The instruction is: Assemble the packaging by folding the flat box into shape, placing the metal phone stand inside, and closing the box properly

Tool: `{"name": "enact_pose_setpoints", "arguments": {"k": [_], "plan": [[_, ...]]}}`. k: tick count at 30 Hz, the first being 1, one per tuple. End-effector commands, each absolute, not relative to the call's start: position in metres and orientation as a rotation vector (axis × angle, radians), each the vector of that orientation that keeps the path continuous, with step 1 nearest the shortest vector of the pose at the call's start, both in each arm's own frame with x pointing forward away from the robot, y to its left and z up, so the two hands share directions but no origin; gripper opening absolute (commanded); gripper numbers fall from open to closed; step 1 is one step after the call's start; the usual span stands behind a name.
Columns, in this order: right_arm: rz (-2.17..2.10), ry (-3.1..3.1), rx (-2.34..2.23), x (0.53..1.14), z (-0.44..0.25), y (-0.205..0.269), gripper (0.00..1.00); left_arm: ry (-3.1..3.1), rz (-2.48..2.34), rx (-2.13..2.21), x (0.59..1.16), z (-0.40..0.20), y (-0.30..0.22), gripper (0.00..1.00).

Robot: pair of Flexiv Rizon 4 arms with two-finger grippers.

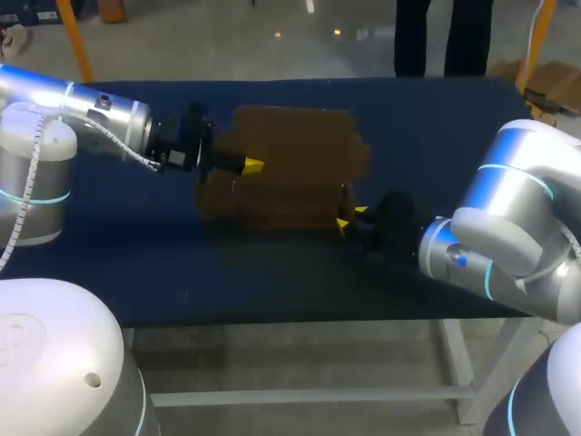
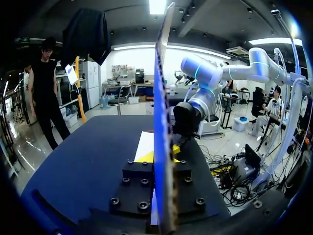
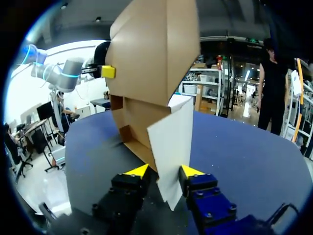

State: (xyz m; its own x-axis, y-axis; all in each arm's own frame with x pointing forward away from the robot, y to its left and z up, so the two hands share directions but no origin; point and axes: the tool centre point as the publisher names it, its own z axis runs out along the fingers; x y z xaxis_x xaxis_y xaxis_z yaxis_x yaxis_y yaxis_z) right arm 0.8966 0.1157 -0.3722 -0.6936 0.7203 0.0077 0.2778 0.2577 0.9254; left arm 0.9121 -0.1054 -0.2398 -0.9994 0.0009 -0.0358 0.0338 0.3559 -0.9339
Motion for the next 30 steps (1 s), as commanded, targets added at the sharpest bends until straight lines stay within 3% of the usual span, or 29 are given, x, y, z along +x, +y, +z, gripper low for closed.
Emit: {"name": "enact_pose_setpoints", "arguments": {"k": [1, 30], "plan": [[1.366, 2.047, 0.971, 0.893, -0.374, 0.125, 0.44, 2.568, -1.763, 0.035, 0.913, -0.243, -0.106, 0.0], [1.287, 1.901, 1.331, 0.903, -0.368, 0.136, 0.44, 2.568, -1.763, 0.035, 0.913, -0.243, -0.106, 0.0]]}}
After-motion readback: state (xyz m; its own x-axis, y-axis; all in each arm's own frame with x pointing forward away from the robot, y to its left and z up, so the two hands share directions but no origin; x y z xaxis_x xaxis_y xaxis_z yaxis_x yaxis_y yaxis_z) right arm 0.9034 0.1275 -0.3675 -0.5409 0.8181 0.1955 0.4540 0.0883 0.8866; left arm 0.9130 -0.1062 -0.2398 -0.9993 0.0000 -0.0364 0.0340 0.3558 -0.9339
